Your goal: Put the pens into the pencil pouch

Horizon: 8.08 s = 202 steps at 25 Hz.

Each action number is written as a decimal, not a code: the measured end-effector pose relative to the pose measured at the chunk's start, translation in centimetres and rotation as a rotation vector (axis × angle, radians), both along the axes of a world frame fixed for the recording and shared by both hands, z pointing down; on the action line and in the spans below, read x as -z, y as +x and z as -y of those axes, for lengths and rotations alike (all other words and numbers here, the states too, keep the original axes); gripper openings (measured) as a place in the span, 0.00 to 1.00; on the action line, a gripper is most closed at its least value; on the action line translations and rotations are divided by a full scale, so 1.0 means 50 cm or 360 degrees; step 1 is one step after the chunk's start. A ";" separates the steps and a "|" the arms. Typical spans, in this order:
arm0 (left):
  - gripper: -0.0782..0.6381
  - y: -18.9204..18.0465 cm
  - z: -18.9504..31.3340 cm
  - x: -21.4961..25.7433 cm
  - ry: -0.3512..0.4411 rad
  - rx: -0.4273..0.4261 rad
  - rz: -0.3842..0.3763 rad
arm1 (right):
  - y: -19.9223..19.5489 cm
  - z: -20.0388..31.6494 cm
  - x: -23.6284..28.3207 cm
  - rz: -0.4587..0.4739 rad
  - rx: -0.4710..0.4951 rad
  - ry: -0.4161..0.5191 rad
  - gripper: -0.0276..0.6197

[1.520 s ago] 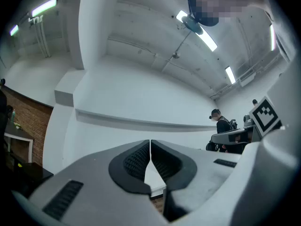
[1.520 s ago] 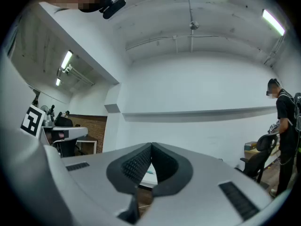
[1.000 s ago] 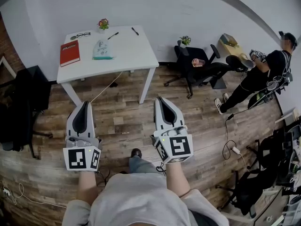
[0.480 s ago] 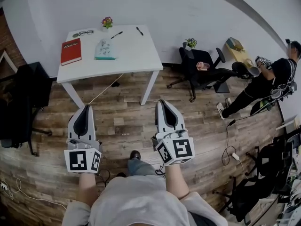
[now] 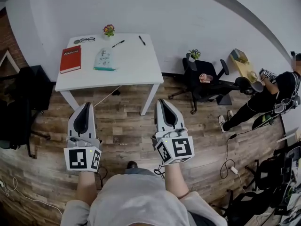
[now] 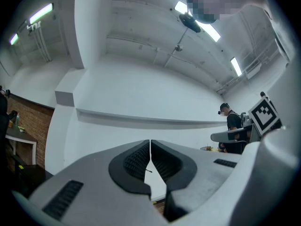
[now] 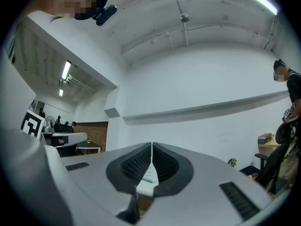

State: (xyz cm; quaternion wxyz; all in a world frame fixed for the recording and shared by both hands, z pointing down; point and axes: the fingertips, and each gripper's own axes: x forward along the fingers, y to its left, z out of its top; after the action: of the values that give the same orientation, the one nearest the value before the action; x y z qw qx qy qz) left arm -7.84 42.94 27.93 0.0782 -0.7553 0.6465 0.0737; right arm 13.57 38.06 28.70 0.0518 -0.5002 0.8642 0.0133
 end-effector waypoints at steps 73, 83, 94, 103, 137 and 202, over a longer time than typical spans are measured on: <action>0.15 -0.284 0.901 -0.095 -0.0173 -0.0159 0.0032 | -0.347 0.861 -0.091 -0.0101 0.0034 -0.0146 0.09; 0.15 -0.325 0.961 -0.189 -0.0369 0.0024 0.0020 | -0.436 0.956 -0.202 -0.0266 0.0343 -0.0317 0.09; 0.15 -0.368 0.936 -0.240 -0.0498 0.0212 -0.0017 | -0.537 0.876 -0.430 -0.0738 0.0883 -0.0479 0.09; 0.15 -0.386 0.918 -0.258 -0.0544 0.0303 -0.0030 | -0.565 0.807 -0.579 -0.1182 0.1245 -0.0504 0.09; 0.15 -0.443 0.888 -0.274 -0.0583 0.0508 -0.0048 | -0.592 0.813 -0.702 -0.1503 0.1480 -0.0624 0.15; 0.29 -0.043 1.521 -0.552 -0.1383 -0.0810 0.0552 | -0.213 1.148 -0.214 -0.0088 0.0149 -0.0423 0.14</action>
State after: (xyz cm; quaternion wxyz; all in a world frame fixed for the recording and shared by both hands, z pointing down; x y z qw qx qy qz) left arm -10.02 -33.12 55.54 -0.1565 -0.8521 0.3914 -0.3101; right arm 2.93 -19.33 39.42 -0.0382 -0.4613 0.8819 -0.0899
